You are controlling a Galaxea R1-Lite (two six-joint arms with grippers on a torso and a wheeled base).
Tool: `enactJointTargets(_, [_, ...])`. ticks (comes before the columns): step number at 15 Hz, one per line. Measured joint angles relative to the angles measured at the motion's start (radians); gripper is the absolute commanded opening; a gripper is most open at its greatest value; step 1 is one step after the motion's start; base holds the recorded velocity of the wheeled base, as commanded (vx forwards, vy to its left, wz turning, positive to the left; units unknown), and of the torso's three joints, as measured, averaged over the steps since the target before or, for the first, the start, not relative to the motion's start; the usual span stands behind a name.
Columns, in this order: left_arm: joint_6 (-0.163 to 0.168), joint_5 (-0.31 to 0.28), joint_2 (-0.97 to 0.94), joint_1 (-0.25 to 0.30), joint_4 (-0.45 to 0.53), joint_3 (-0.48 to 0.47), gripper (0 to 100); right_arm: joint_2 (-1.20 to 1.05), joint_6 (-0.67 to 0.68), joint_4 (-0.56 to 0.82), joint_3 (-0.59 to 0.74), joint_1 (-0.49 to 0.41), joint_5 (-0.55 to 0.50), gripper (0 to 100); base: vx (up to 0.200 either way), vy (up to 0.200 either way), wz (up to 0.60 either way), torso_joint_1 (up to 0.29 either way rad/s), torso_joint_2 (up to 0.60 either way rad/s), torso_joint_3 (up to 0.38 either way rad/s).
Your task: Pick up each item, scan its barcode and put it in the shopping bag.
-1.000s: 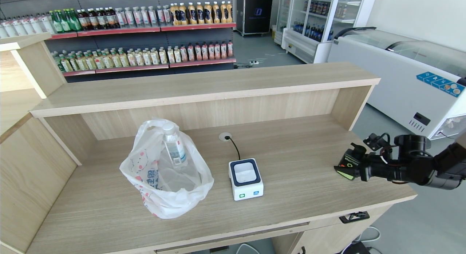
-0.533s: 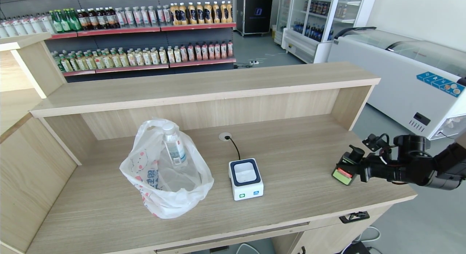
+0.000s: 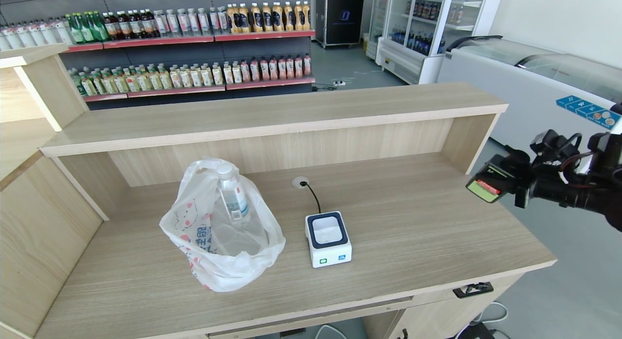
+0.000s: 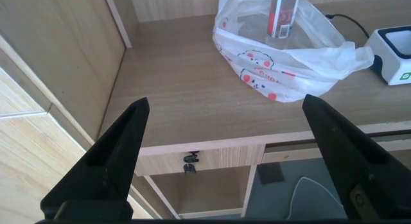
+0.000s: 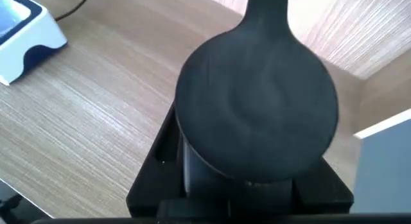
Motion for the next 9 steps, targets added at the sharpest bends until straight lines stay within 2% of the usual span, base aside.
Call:
enactJointTargets(2, [0.0,0.0,0.0,0.0,0.0,0.0,100,-0.194,-0.122,-0.005,0.063,0.003,0.002,0,0.0,0.0,0.0,0.0,0.0,0.0])
enactJointTargets(4, [0.0,0.0,0.0,0.0,0.0,0.0,100,-0.345,-0.362,-0.01,0.104,0.025,0.002,0,0.0,0.0,0.0,0.0,0.0,0.0])
enactJointTargets(7, [0.0,0.0,0.0,0.0,0.0,0.0,100,-0.465,-0.777,-0.007,0.126,0.144,0.0,0,0.0,0.0,0.0,0.0,0.0,0.0])
enactJointTargets(9, [0.0,0.0,0.0,0.0,0.0,0.0,100,-0.504,-1.074,-0.006,0.13,0.27,-0.002,0,0.0,0.0,0.0,0.0,0.0,0.0])
